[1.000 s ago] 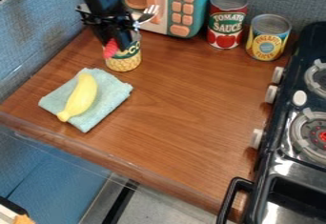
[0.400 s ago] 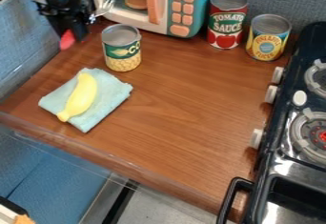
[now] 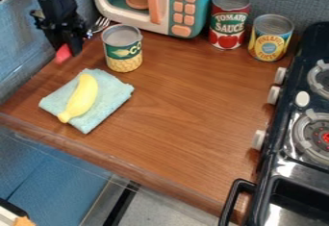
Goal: Lift the orange fork
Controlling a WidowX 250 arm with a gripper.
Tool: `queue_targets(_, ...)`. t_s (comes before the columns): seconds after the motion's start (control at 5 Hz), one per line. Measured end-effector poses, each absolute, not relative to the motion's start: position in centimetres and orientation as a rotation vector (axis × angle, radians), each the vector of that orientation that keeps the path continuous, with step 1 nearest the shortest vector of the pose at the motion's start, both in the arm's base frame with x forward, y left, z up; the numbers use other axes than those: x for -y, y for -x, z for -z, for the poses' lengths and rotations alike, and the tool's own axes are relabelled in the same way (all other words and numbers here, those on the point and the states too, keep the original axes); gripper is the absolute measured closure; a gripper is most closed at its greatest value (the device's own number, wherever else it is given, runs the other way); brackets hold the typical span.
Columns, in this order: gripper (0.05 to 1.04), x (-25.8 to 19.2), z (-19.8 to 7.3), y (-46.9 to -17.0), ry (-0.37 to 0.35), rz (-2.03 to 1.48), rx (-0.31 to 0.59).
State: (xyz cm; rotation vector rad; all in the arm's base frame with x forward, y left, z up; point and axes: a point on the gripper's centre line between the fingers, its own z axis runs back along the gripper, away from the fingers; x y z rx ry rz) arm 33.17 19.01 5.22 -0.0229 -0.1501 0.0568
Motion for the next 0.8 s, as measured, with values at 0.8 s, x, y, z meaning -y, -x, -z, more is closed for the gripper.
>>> queue_targets(0.8,0.662,-7.1,-4.8,-35.2,0.126,0.019,0.114)
